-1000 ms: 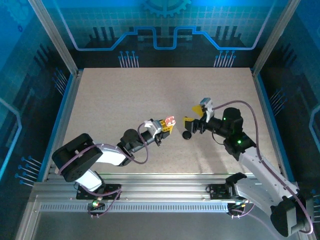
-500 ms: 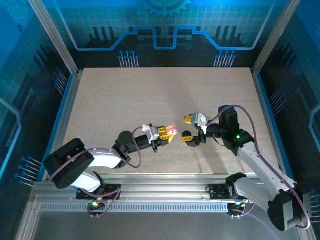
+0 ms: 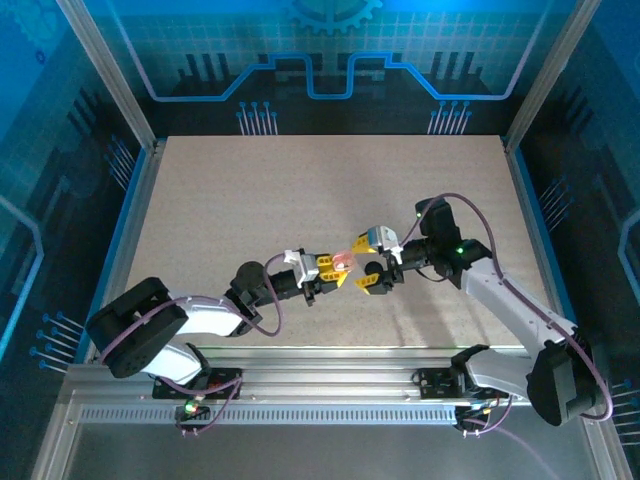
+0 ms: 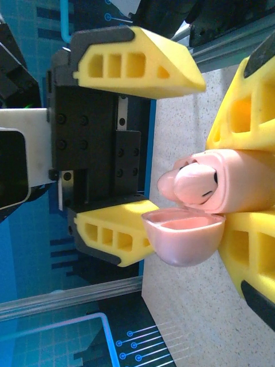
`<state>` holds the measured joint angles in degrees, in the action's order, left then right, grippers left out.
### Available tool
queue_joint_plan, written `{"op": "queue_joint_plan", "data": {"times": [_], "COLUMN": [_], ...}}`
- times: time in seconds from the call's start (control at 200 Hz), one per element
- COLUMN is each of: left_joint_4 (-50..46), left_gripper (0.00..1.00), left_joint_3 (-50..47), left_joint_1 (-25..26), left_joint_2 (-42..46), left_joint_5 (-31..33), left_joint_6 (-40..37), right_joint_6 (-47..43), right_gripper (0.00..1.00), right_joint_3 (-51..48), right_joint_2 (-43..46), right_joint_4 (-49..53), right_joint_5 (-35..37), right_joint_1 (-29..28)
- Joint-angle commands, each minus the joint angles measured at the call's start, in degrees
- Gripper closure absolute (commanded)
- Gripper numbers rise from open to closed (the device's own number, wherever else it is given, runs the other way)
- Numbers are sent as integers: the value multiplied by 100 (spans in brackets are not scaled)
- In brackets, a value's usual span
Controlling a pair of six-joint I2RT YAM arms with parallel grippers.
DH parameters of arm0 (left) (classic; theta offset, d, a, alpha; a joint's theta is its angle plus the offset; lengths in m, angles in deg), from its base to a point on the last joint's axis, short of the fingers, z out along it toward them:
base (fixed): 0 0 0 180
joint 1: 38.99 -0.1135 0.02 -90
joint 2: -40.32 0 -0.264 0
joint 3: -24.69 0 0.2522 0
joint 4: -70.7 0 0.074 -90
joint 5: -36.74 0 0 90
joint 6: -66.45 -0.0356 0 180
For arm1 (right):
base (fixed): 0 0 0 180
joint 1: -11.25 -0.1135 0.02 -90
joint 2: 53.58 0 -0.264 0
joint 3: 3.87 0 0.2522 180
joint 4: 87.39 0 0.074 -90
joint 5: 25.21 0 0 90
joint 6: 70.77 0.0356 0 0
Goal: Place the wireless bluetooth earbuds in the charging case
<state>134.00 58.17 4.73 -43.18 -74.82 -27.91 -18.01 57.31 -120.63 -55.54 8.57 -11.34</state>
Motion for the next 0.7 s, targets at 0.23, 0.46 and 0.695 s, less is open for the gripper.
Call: {"op": "queue_joint_plan", "data": {"times": [0.23, 0.46, 0.695], "left_joint_4": [277, 274, 257], "left_gripper": [79, 79, 79], "left_joint_3": [76, 5, 6], "left_joint_1": [-29, -35, -75], "left_joint_2": [-61, -60, -107], "left_joint_5": [-71, 113, 204], "left_joint_6": [72, 32, 142], "right_joint_6": [-788, -765, 398], "right_gripper": [35, 42, 45], "right_joint_3": [436, 69, -640], "right_joint_2": [-43, 630, 1350], "right_joint_4": [870, 755, -349], "right_joint_5": [-502, -660, 3], "right_joint_1": [-98, 118, 303]}}
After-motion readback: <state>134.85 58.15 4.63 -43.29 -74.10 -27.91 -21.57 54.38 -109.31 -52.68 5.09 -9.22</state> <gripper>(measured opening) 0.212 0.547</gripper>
